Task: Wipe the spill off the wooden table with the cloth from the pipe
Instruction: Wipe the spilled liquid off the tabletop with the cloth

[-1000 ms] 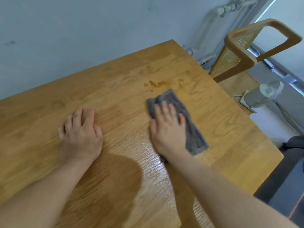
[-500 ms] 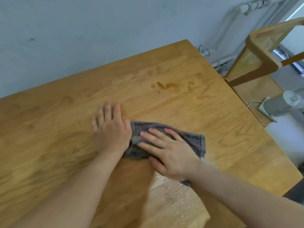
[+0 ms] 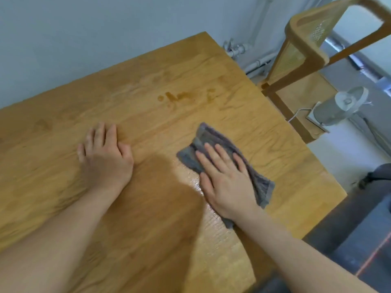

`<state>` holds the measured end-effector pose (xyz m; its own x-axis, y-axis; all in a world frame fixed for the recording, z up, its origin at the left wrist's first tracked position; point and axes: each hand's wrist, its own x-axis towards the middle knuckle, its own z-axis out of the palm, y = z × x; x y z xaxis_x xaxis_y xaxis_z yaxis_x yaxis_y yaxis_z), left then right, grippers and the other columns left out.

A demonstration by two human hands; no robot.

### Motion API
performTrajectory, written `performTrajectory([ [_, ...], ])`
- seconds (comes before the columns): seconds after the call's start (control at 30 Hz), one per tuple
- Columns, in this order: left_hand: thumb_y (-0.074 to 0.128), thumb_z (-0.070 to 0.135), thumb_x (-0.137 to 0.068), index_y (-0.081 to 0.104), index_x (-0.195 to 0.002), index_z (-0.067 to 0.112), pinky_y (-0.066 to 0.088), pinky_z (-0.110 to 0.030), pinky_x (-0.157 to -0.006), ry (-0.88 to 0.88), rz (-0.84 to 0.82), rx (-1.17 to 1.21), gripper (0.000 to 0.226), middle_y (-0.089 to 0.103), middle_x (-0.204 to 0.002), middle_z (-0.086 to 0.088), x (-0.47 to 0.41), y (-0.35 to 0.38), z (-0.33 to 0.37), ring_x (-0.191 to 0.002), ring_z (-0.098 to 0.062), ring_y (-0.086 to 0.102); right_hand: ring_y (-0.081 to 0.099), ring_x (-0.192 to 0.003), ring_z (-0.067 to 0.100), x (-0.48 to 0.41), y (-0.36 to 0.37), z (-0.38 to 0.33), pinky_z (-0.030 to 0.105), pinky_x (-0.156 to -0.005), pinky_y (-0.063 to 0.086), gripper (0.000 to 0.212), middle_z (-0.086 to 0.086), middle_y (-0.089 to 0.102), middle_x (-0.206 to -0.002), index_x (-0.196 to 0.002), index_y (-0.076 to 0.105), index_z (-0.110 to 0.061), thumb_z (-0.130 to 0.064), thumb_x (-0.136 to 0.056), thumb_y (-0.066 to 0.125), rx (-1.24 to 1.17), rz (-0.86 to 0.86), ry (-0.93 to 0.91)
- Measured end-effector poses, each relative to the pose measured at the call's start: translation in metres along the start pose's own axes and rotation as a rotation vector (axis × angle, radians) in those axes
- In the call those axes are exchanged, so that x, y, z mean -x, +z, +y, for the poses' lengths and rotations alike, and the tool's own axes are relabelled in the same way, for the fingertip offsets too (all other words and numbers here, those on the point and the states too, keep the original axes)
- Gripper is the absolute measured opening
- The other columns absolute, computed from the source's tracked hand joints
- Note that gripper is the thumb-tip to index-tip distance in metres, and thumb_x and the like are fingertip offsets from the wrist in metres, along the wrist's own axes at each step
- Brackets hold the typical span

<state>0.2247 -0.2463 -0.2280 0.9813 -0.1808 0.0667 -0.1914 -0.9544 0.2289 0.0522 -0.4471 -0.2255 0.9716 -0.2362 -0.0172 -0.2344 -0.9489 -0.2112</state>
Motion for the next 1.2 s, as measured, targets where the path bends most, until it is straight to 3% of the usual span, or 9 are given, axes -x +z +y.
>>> performTrajectory([
  [0.1,0.034,0.025,-0.092,0.041,-0.141,0.01,0.017,-0.052,-0.115,0.024,-0.035,-0.026,0.052,0.035,-0.152,-0.013,-0.001,-0.001,0.0,-0.14,-0.034,0.026,0.014,-0.15,0.015,-0.007,-0.013,0.047,0.046,-0.119,0.012,0.054,-0.006,0.022,-0.162,-0.152,0.03,-0.031,-0.046,-0.1,0.023,0.018,0.046,0.28],
  [0.17,0.034,0.023,-0.093,0.036,-0.144,0.009,0.015,-0.053,-0.115,-0.019,-0.074,-0.028,0.052,0.03,-0.154,-0.012,0.002,-0.001,0.009,-0.142,-0.033,0.021,0.011,-0.15,0.016,-0.002,-0.006,0.023,0.048,-0.119,0.01,0.055,-0.005,0.019,-0.162,-0.153,0.027,-0.03,-0.045,-0.101,0.024,-0.011,0.08,0.369],
  [0.33,0.039,0.025,-0.094,0.035,-0.146,0.016,0.013,-0.049,-0.116,0.198,-0.144,0.032,0.052,0.029,-0.156,-0.006,0.048,0.008,0.069,-0.144,-0.027,0.019,0.022,-0.148,0.017,0.062,0.021,-0.083,0.046,-0.117,0.02,0.049,-0.001,0.031,-0.158,-0.145,0.045,-0.022,-0.041,-0.1,0.037,-0.078,0.032,0.046],
  [0.43,0.03,0.029,-0.096,0.025,-0.15,0.021,0.007,-0.046,-0.118,0.238,-0.185,-0.021,0.055,0.018,-0.159,-0.002,0.053,0.011,0.066,-0.147,-0.022,0.01,0.027,-0.146,0.014,0.063,0.009,-0.023,0.044,-0.116,0.023,0.048,-0.005,0.036,-0.156,-0.143,0.047,-0.028,-0.041,-0.098,0.038,-0.065,0.031,-0.045],
  [0.6,0.022,0.033,-0.098,0.017,-0.152,0.02,0.002,-0.043,-0.119,0.251,-0.186,-0.056,0.056,0.01,-0.161,-0.002,0.055,0.013,0.065,-0.148,-0.02,0.002,0.014,-0.15,0.017,0.039,-0.027,0.111,0.047,-0.118,0.013,0.055,-0.005,0.021,-0.162,-0.153,0.028,-0.032,-0.045,-0.1,0.023,0.02,0.044,0.426],
  [0.7,0.026,0.033,-0.099,0.02,-0.151,0.018,0.005,-0.045,-0.119,0.259,-0.168,-0.046,0.055,0.013,-0.16,-0.005,0.056,0.011,0.066,-0.148,-0.023,0.005,0.01,-0.15,0.018,0.037,-0.022,0.084,0.05,-0.119,0.011,0.055,-0.004,0.017,-0.163,-0.154,0.023,-0.03,-0.045,-0.101,0.023,0.005,0.094,0.558],
  [0.83,0.032,0.032,-0.097,0.023,-0.151,0.019,0.007,-0.046,-0.118,0.252,-0.159,-0.038,0.056,0.018,-0.159,-0.006,0.056,0.011,0.067,-0.147,-0.024,0.011,0.012,-0.15,0.016,0.07,0.005,-0.03,0.052,-0.119,0.013,0.052,-0.006,0.022,-0.162,-0.152,0.03,-0.03,-0.044,-0.102,0.03,-0.056,0.046,0.2],
  [0.97,0.032,0.033,-0.096,0.024,-0.15,0.02,0.006,-0.045,-0.119,0.246,-0.157,-0.035,0.056,0.018,-0.159,-0.004,0.057,0.01,0.067,-0.147,-0.022,0.01,0.025,-0.147,0.015,0.068,0.003,-0.002,0.044,-0.117,0.017,0.05,-0.007,0.035,-0.157,-0.146,0.042,-0.034,-0.042,-0.097,0.037,-0.041,-0.018,-0.009],
  [1.2,0.026,0.035,-0.094,0.03,-0.149,0.017,0.009,-0.046,-0.118,0.252,-0.153,-0.036,0.058,0.024,-0.158,-0.007,0.054,0.01,0.067,-0.146,-0.025,0.016,0.012,-0.15,0.016,-0.01,-0.034,0.13,0.048,-0.119,0.012,0.055,-0.004,0.019,-0.163,-0.153,0.025,-0.031,-0.046,-0.101,0.024,0.008,0.035,0.475],
])
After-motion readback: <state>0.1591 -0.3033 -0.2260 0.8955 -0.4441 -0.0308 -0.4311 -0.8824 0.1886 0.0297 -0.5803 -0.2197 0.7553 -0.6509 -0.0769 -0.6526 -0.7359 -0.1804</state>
